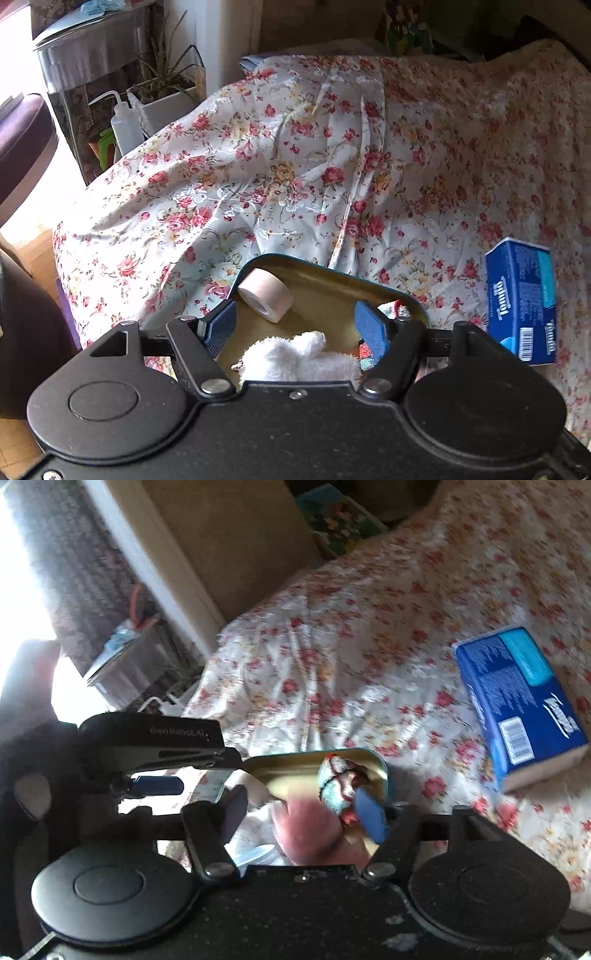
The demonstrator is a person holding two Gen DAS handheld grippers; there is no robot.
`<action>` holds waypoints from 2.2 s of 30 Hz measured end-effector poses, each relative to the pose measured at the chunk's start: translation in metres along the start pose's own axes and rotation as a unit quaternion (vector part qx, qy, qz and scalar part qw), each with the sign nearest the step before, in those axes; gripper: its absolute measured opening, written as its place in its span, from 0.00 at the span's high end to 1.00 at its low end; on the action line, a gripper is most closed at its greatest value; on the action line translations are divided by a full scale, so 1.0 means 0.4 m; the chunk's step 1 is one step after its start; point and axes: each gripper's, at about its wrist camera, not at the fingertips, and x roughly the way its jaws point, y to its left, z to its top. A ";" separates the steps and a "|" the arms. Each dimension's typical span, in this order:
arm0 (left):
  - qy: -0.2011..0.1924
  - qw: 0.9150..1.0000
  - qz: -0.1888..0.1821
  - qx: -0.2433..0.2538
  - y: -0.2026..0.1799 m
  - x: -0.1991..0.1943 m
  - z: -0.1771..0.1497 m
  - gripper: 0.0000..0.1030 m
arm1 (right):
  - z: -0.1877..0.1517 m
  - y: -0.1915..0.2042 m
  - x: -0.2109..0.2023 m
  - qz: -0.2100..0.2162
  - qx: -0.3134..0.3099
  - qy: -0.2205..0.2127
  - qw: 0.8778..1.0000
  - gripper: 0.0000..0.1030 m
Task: Organize soft objects
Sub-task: 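Drop the tape roll into the tray while the right gripper releases the pink sponge there, then move both open grippers from the tray toward the black case and items beside it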
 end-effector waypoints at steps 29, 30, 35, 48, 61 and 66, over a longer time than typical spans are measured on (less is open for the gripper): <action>-0.008 0.996 -0.027 0.085 0.028 -0.111 -0.077 0.29 | -0.010 -0.022 -0.062 -0.063 -0.002 -0.020 0.998 0.31; -0.010 0.996 -0.027 0.085 0.031 -0.115 -0.076 0.29 | -0.012 -0.018 -0.062 -0.062 -0.005 -0.018 0.998 0.30; -0.029 0.995 -0.016 0.094 0.041 -0.133 -0.078 0.27 | -0.020 -0.002 -0.063 -0.058 -0.015 -0.013 0.998 0.27; -0.041 0.992 -0.030 0.114 0.056 -0.177 -0.102 0.22 | -0.060 0.010 -0.116 -0.094 -0.028 -0.007 0.995 0.20; -0.021 0.978 -0.110 0.174 -0.010 -0.223 -0.197 0.17 | -0.260 -0.171 -0.366 -0.244 0.062 -0.065 0.966 0.05; -0.011 0.967 -0.128 0.221 -0.068 -0.231 -0.261 0.13 | -0.328 -0.237 -0.434 -0.280 0.112 -0.078 0.950 0.00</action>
